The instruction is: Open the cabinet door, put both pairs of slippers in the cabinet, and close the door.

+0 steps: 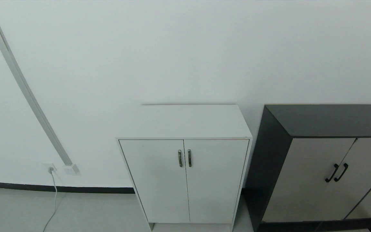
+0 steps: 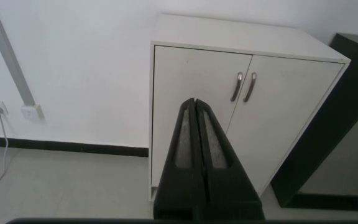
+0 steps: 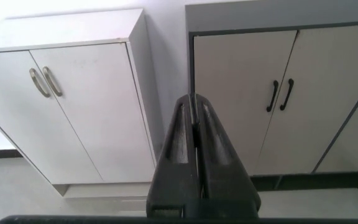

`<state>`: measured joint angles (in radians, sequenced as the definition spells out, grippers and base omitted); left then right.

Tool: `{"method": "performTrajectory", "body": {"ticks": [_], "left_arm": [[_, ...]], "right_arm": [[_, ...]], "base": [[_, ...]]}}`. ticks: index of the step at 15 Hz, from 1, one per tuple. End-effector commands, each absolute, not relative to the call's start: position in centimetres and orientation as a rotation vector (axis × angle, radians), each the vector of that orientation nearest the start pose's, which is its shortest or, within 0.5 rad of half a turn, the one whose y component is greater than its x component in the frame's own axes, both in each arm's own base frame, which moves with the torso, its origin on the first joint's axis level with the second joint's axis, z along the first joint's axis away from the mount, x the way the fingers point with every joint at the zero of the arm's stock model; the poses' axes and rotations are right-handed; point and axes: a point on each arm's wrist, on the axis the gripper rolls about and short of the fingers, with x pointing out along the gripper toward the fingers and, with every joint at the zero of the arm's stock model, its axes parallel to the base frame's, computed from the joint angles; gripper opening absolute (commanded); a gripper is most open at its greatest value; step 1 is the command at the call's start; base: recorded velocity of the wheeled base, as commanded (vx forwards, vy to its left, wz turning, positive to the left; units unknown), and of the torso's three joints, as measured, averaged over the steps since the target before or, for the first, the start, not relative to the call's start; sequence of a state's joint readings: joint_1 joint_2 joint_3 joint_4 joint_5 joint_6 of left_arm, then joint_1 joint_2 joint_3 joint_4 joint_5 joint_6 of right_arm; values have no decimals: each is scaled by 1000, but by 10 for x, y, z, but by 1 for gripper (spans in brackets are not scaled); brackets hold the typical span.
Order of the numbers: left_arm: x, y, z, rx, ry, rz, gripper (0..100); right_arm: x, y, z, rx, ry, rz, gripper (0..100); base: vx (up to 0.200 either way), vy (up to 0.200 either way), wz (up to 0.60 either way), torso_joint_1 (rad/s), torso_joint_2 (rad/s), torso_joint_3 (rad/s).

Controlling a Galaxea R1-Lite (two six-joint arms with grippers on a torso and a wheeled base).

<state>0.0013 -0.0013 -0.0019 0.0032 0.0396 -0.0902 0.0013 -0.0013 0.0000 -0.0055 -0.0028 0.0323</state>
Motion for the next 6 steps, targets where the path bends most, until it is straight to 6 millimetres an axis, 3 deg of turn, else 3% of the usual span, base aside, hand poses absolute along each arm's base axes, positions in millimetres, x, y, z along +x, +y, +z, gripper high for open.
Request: {"method": "performTrajectory", "body": {"ticks": [1, 6], "left_arm": [[-23, 1, 76, -90, 0, 41, 0], [-23, 1, 76, -90, 0, 41, 0]], "right_arm": [[-23, 0, 76, 28, -6, 2, 0], [-23, 1, 75, -26, 1, 28, 0]], "base": [[0, 0, 0, 0, 0, 0], [0, 0, 0, 0, 0, 0]]}}
